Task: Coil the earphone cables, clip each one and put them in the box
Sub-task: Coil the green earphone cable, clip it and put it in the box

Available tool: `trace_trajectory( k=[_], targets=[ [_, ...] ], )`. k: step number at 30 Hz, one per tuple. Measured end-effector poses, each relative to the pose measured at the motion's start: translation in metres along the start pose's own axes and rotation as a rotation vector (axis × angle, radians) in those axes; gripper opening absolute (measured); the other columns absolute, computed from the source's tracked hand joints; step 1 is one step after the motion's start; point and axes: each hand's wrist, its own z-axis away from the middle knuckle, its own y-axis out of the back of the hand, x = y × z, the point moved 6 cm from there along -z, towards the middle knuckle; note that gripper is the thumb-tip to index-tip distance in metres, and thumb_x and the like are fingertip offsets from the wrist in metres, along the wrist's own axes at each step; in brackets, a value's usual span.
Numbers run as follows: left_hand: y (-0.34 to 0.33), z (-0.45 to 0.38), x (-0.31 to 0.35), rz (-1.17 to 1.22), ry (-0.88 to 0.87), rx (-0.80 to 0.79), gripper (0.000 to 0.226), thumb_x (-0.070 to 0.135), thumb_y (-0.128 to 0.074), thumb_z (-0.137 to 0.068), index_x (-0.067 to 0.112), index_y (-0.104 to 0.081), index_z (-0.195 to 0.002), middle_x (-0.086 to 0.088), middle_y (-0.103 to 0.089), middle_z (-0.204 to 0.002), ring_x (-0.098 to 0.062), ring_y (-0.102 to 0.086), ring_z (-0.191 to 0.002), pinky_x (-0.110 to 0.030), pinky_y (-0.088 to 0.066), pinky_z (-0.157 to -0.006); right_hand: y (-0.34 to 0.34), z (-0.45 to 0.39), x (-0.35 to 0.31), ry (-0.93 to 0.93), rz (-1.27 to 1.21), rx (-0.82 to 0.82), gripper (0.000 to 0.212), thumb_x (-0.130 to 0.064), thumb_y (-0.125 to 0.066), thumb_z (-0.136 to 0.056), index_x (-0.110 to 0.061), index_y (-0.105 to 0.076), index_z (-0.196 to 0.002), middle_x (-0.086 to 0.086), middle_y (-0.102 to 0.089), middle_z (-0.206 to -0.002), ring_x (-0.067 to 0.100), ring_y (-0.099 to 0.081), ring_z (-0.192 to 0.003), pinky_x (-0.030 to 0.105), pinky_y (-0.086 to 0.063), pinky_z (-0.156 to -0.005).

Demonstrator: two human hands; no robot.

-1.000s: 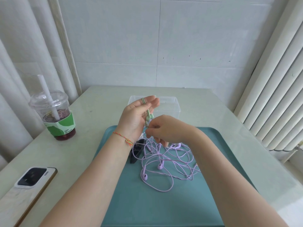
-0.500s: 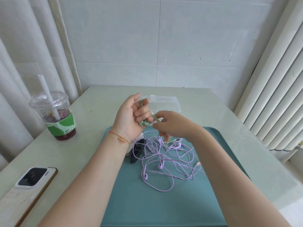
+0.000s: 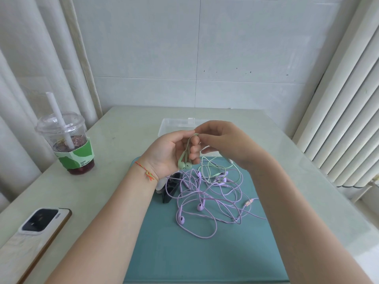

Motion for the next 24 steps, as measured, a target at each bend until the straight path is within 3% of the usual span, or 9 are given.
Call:
trace_trajectory(
  k=[4,12,15,19,24],
  targets=[
    [0.004,0.0,0.0,-0.038,-0.017,0.019,0.03,0.023,-0.051,-0.084,0.01,-0.065,-0.061,-0.005,-0.058,-0.062,-0.017,-0.054,-0.054,-0.03,-0.054,-0.062,0.006,-0.001,0.001,0.005,-0.004,0.027,0.005,-0.006,-0.064,-0.09,-0.007,-0.069,-0.091,0.012,-0.071,-0.081,0.02,-0.068,-0.076,0.045,-0.056,-0.088],
    [0.004,0.0,-0.004,-0.19,0.021,-0.02,0.043,0.019,-0.04,-0.091,0.005,-0.074,-0.068,-0.011,-0.065,-0.066,-0.021,-0.062,-0.059,-0.032,-0.057,-0.064,0.006,0.002,-0.012,0.101,0.31,0.054,0.01,-0.007,-0.062,-0.089,-0.014,-0.069,-0.088,-0.003,-0.067,-0.072,0.0,-0.059,-0.062,0.015,-0.048,-0.067],
    [0.0,0.002,-0.008,-0.187,0.074,-0.032,0.04,0.02,-0.04,-0.088,0.005,-0.071,-0.068,-0.01,-0.061,-0.062,-0.022,-0.056,-0.052,-0.031,-0.054,-0.06,0.006,0.004,-0.019,0.139,0.433,0.05,0.01,-0.009,-0.062,-0.088,-0.017,-0.069,-0.088,-0.001,-0.068,-0.074,0.004,-0.059,-0.066,0.01,-0.042,-0.063],
    [-0.006,0.004,-0.005,-0.13,0.091,-0.069,0.03,0.024,-0.04,-0.082,0.013,-0.051,-0.056,0.003,-0.027,-0.048,-0.012,-0.018,-0.044,-0.023,-0.031,-0.044,0.008,0.004,-0.02,0.151,0.362,0.056,0.008,-0.008,-0.064,-0.089,-0.013,-0.07,-0.089,0.002,-0.07,-0.075,0.009,-0.064,-0.066,0.022,-0.05,-0.066],
    [0.004,0.001,0.007,0.031,-0.045,0.024,0.041,0.034,-0.043,-0.089,0.019,-0.045,-0.051,0.007,-0.01,-0.045,-0.012,-0.006,-0.042,-0.019,-0.016,-0.038,0.011,0.002,-0.01,0.048,0.226,0.048,0.014,-0.013,-0.055,-0.096,-0.006,-0.067,-0.098,0.006,-0.068,-0.075,0.019,-0.065,-0.063,0.039,-0.057,-0.072]
  ],
)
